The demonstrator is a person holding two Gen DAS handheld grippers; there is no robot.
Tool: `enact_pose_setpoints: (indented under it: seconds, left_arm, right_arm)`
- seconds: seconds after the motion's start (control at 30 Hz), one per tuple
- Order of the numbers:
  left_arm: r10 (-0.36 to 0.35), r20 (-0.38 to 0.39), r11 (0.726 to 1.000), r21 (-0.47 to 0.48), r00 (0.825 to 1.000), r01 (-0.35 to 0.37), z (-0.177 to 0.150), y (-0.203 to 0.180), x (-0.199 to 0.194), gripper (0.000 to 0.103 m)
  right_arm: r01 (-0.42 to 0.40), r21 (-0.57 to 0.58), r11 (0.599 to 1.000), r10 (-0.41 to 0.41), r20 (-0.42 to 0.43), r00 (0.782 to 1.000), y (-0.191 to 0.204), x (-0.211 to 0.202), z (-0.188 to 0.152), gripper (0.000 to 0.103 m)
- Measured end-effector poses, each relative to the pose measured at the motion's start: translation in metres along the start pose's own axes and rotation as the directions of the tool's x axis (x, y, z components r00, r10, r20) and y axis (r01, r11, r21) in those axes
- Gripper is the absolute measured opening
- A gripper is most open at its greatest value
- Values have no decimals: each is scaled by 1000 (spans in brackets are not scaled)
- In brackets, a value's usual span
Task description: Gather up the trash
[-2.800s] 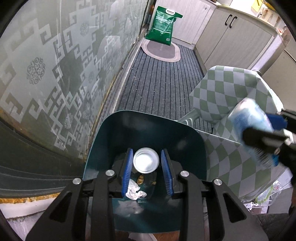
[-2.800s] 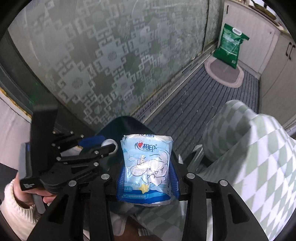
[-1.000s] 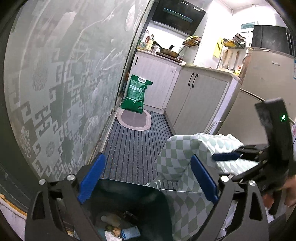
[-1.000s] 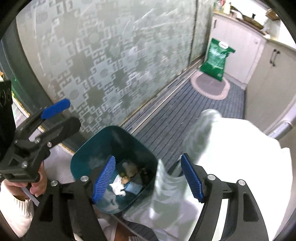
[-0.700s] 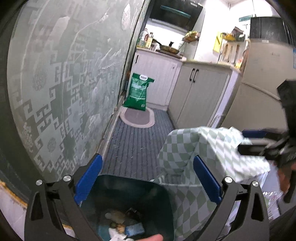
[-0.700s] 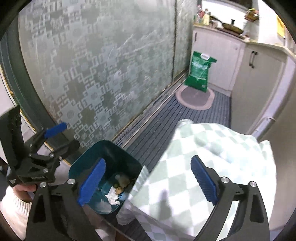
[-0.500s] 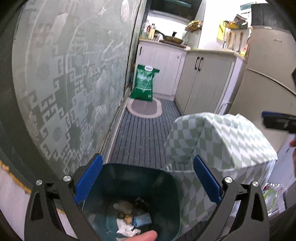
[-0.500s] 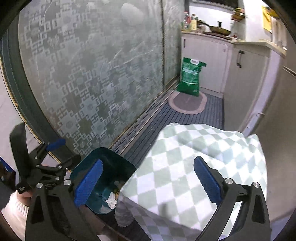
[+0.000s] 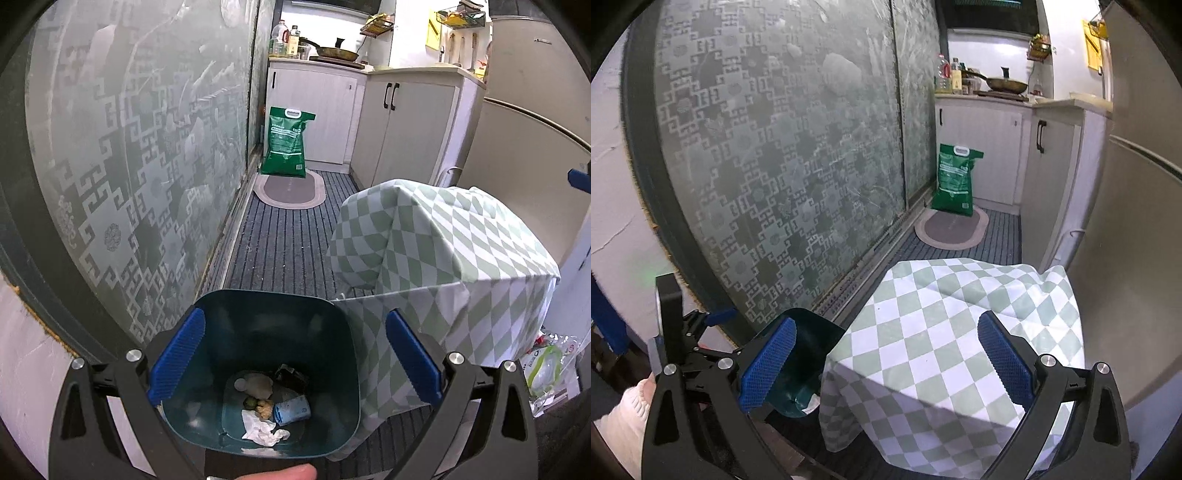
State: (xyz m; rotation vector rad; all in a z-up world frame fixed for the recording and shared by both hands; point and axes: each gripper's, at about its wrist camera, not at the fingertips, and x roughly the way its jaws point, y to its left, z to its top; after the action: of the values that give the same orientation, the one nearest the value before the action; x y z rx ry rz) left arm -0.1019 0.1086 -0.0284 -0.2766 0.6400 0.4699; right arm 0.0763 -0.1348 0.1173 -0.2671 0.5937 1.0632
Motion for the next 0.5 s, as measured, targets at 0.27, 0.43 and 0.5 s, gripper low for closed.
enact_pose_setpoints:
  seconds: [0.27, 0.43, 0.5]
  left_arm:
    - [-18, 32, 1000, 9, 999, 17, -3, -7, -12, 100]
    - [-23, 38, 1000, -1, 999, 23, -3, -6, -11, 100]
    - [-21, 40, 1000, 0, 999, 21, -3, -6, -12, 100]
  right_arm:
    - [6, -6, 1000, -6, 15, 1000, 4, -20, -11, 100]
    - [14, -13, 1000, -14, 7, 1000, 6, -20, -15, 100]
    - [13, -17, 1000, -13, 3, 1000, 7, -19, -16, 100]
